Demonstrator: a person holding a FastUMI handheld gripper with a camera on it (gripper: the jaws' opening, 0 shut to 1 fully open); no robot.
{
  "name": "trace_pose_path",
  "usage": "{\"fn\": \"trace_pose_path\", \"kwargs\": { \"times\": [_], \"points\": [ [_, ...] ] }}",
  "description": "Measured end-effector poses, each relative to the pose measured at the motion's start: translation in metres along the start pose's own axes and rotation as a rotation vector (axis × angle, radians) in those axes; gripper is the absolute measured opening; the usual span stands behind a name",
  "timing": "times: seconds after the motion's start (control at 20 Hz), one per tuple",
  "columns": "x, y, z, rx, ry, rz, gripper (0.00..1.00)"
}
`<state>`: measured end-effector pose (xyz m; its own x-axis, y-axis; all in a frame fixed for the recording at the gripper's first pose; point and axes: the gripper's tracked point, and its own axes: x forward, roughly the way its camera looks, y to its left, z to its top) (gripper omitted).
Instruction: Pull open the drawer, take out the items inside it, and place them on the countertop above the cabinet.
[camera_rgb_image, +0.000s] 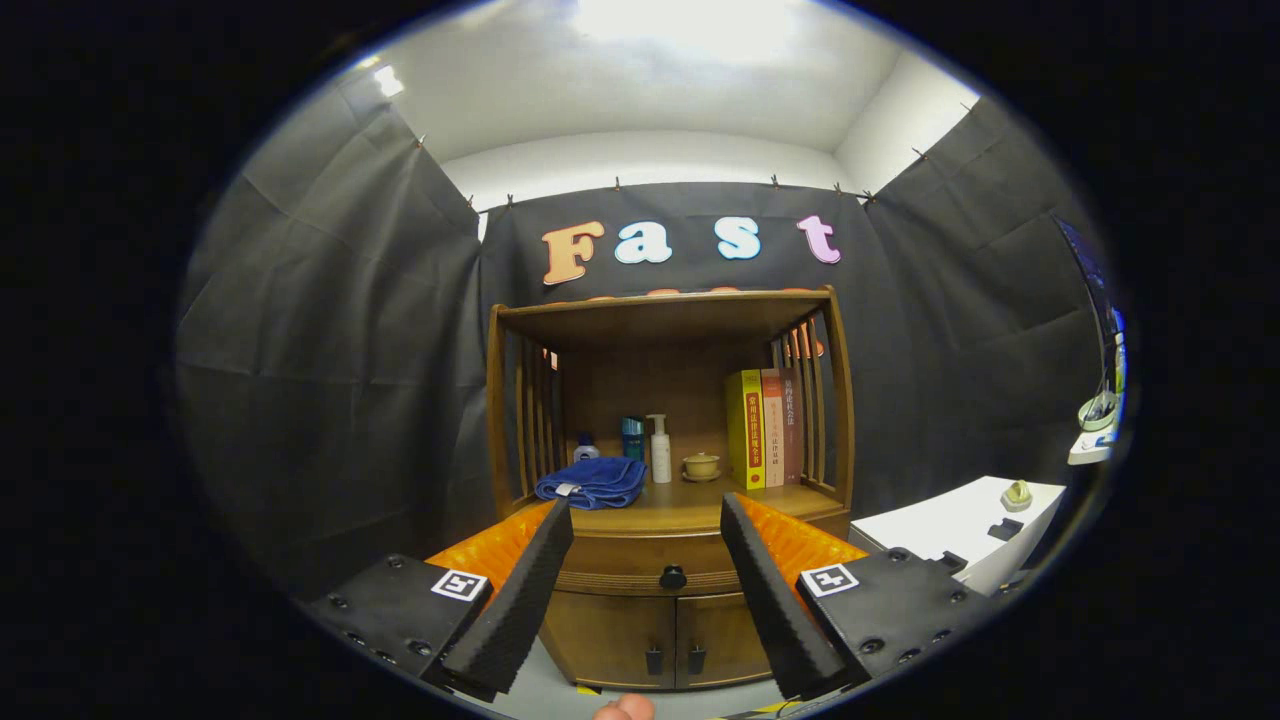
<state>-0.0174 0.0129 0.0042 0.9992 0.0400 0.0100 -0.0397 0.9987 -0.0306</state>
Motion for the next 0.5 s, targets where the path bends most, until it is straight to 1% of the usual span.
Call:
{"fn": "trace_pose_path", "kwargs": {
  "times": [0.2, 0.5],
  "points": [
    [-0.0003, -0.0005, 0.0001, -0.024, 0.007, -0.017, 0.98],
    [0.0012, 0.0018, 0.0031, -0.033, -0.002, -0.009, 0.98]
  ]
}}
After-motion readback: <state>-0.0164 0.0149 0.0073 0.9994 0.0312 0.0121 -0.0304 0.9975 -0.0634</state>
